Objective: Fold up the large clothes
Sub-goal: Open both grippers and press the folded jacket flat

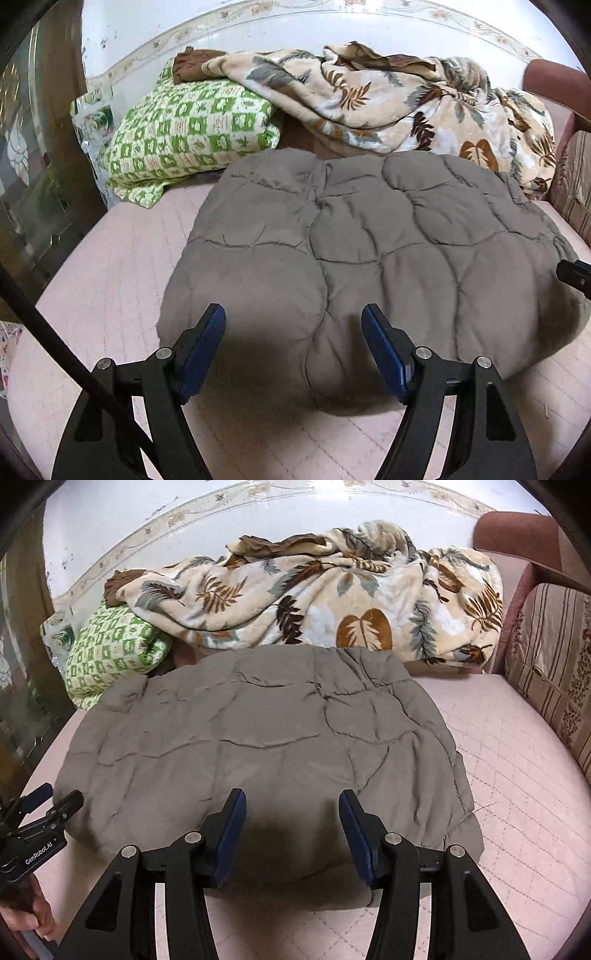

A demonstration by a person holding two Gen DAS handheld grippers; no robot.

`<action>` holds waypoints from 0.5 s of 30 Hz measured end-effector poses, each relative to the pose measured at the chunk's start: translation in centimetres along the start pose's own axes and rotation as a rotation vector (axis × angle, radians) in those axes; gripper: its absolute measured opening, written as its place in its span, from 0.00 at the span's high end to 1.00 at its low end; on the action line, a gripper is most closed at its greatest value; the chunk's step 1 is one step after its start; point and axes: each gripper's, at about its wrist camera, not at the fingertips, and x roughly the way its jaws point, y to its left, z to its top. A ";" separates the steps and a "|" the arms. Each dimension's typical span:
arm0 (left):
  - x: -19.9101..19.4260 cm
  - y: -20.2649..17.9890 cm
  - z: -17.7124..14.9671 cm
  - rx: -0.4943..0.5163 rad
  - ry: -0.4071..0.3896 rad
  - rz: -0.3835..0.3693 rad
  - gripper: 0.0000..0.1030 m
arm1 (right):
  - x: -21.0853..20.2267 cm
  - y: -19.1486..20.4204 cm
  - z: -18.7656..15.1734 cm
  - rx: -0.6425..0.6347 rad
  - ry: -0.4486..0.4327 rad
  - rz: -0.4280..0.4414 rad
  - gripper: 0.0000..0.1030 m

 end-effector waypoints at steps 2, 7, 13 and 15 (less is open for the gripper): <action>1.2 0.4 -0.2 -0.018 0.024 -0.007 0.27 | 1.1 -0.3 0.0 -0.007 0.014 -0.016 0.45; 2.8 0.6 0.0 -0.050 0.037 -0.012 0.26 | 3.2 -0.9 -0.4 0.014 0.063 0.005 0.44; 3.2 0.1 0.0 -0.021 0.036 0.012 0.26 | 4.4 -1.6 -1.1 0.062 0.098 0.040 0.41; 3.1 0.0 0.0 -0.021 0.038 0.013 0.26 | 4.7 -1.7 -1.2 0.059 0.101 0.042 0.40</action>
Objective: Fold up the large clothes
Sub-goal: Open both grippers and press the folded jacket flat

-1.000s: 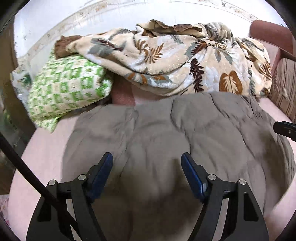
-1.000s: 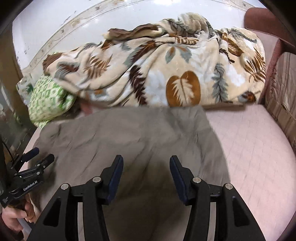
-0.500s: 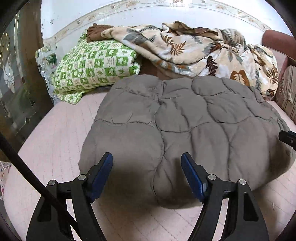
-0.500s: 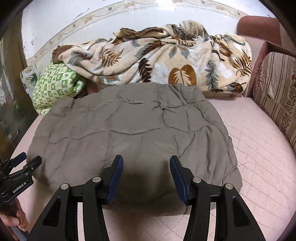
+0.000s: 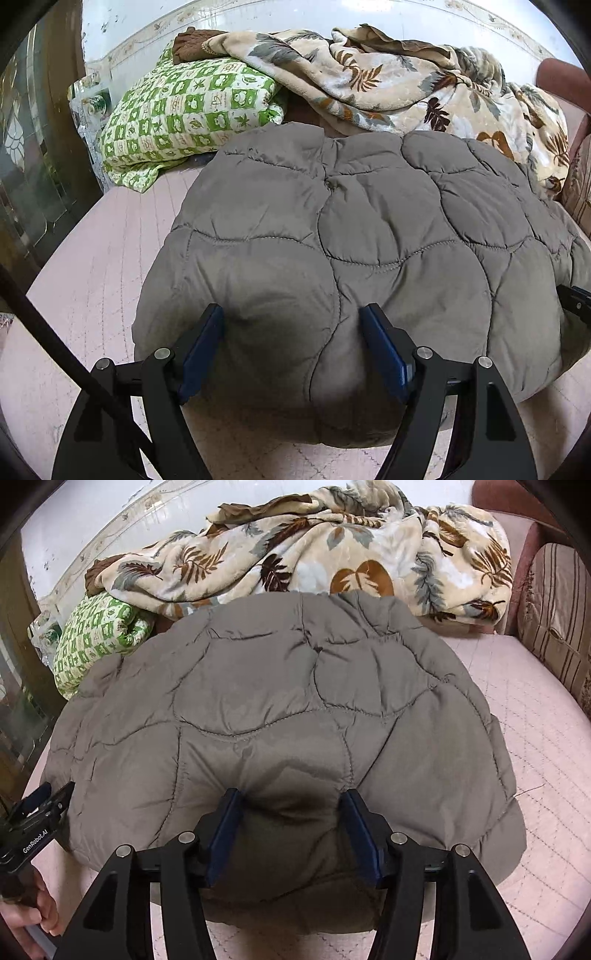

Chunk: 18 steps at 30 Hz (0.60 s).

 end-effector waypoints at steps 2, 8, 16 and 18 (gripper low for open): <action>0.0 0.1 0.0 -0.003 0.003 -0.003 0.26 | 0.1 0.0 -0.1 0.004 0.001 0.000 0.40; -0.1 0.1 0.0 0.001 0.005 -0.002 0.26 | 0.0 -0.1 0.0 -0.001 0.003 0.004 0.40; -1.0 0.8 0.4 -0.023 -0.014 -0.014 0.26 | -0.5 -0.1 0.0 0.002 -0.001 0.012 0.39; -1.3 1.4 0.7 -0.034 -0.034 0.008 0.26 | -1.6 -0.5 0.2 0.017 -0.027 0.033 0.39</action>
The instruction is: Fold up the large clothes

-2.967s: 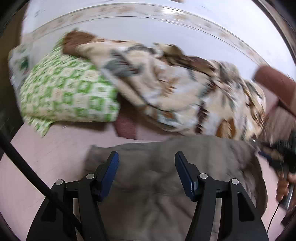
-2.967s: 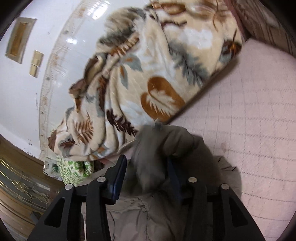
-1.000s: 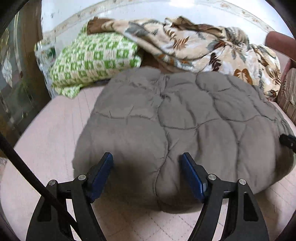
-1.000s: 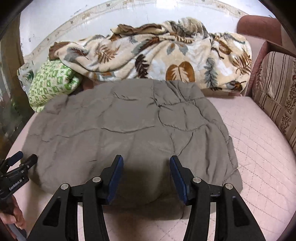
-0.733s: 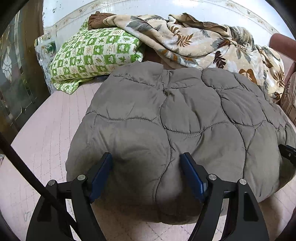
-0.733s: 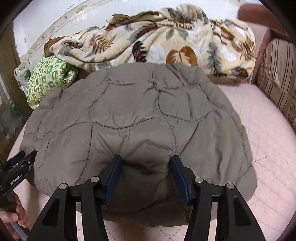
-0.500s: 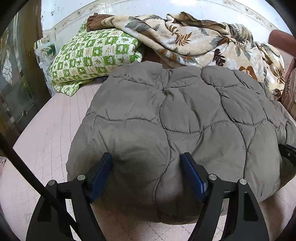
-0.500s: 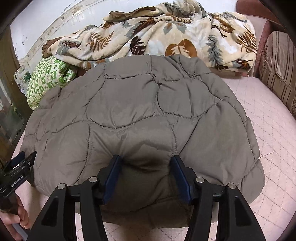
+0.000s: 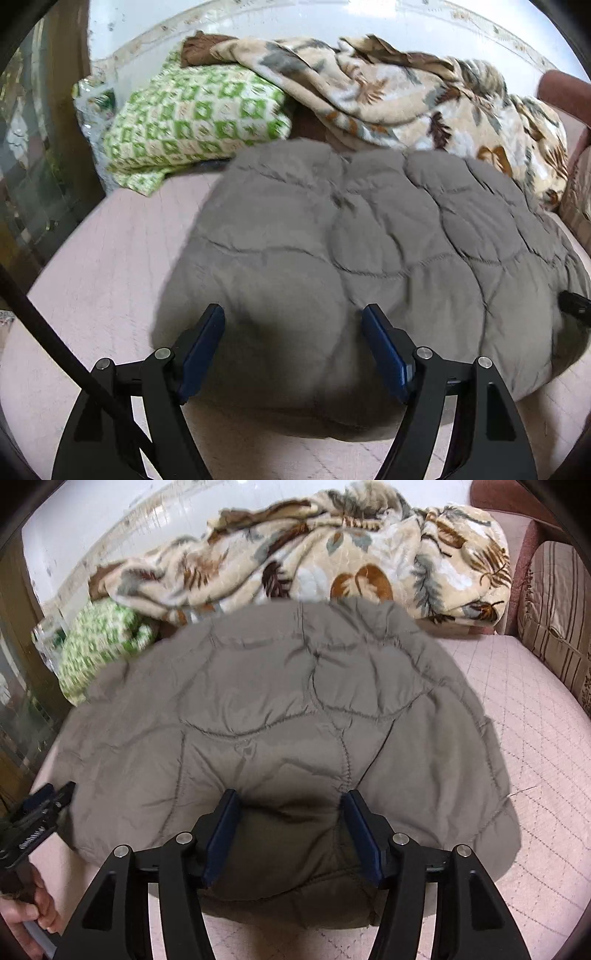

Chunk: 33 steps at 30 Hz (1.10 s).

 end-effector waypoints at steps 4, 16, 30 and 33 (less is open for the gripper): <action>0.6 2.3 0.6 -0.067 0.015 0.007 0.26 | -2.0 -1.2 0.6 0.020 -0.063 -0.026 0.39; 3.7 4.7 0.0 -0.128 0.137 0.028 0.25 | -0.2 -5.0 0.4 0.127 0.024 -0.016 0.38; 0.1 1.7 0.3 -0.024 -0.007 0.072 0.25 | -3.3 1.5 -0.3 -0.115 -0.069 -0.006 0.38; 0.3 0.4 0.0 0.035 -0.005 0.079 0.25 | -2.1 3.3 -1.0 -0.169 -0.038 0.012 0.38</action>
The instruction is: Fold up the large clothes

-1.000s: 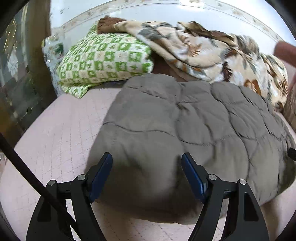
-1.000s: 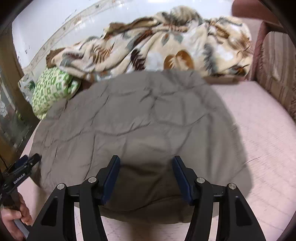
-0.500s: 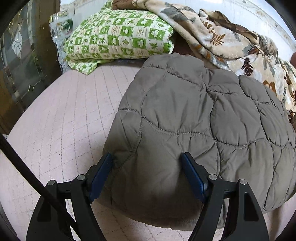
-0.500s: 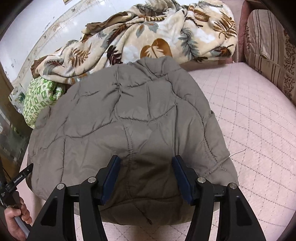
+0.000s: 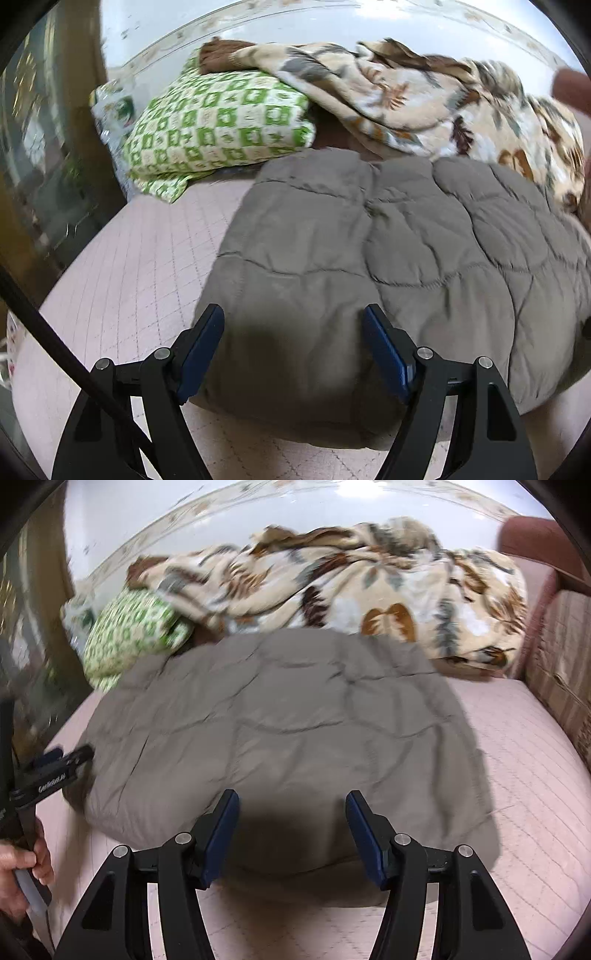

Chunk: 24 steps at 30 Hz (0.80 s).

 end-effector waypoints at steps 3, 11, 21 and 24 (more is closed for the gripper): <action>0.4 -0.9 -0.3 0.050 0.000 0.023 0.25 | 0.9 1.0 -0.1 -0.015 0.009 0.008 0.38; 1.1 -1.0 -0.4 0.063 0.028 0.018 0.25 | 2.4 0.7 -0.4 0.025 0.047 0.051 0.33; 0.3 -0.5 0.0 0.043 0.003 0.036 0.25 | -0.3 -1.1 0.1 0.079 -0.019 0.020 0.33; 0.3 0.3 0.2 0.019 0.009 0.042 0.25 | -0.7 -3.3 0.2 0.140 -0.022 -0.009 0.33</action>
